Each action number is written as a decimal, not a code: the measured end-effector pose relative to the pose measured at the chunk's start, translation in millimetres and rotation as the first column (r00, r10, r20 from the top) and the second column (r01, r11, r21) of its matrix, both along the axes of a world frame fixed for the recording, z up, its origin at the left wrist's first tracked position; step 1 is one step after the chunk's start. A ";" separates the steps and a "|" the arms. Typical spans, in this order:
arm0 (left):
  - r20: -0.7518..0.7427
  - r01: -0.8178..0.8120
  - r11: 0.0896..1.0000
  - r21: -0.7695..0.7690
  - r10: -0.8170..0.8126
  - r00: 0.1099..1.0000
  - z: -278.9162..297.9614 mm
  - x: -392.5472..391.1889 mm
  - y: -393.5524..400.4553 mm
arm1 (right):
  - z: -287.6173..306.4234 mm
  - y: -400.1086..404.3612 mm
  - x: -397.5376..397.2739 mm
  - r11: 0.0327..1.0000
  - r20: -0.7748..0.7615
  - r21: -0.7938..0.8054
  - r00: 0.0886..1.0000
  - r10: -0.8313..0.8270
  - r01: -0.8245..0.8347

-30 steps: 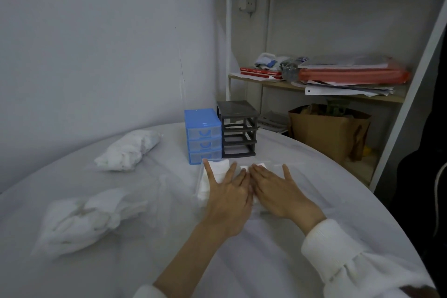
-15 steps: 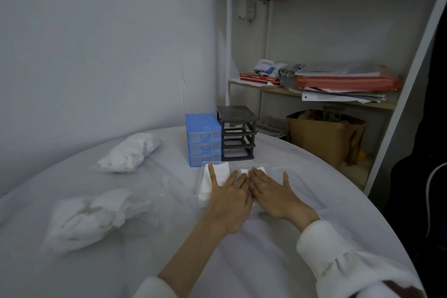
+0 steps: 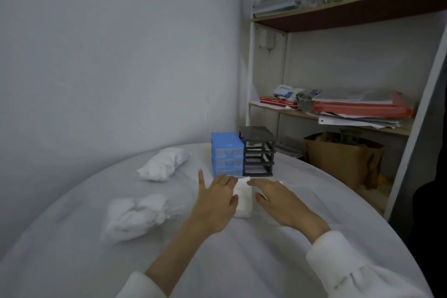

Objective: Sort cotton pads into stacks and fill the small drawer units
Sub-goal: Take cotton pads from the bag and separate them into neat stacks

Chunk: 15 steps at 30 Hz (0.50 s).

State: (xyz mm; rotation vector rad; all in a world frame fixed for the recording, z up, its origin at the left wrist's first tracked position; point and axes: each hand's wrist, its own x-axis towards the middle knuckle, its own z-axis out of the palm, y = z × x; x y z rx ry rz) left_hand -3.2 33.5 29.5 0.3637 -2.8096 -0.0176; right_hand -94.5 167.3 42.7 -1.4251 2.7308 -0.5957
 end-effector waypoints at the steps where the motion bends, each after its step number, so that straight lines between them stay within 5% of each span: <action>1: -0.034 -0.011 1.000 0.009 0.012 0.999 1.6 8.7 -9.7 | 0.6 -5.3 7.2 1.000 0.010 -0.022 1.000 0.017 -0.017; 6: -0.066 -0.139 0.988 0.062 0.143 0.987 4.2 63.1 -65.5 | -0.4 -45.9 42.9 0.991 0.089 -0.062 0.989 0.122 -0.117; 11: 0.031 -0.210 0.973 0.094 0.208 0.978 -0.4 101.2 -99.3 | -17.9 -86.6 53.8 0.995 0.246 -0.085 0.967 0.065 -0.045; 15: 0.142 -0.270 0.928 0.257 0.240 0.960 -11.0 113.4 -114.7 | -22.3 -105.3 56.6 0.969 0.593 -0.206 0.805 0.016 0.133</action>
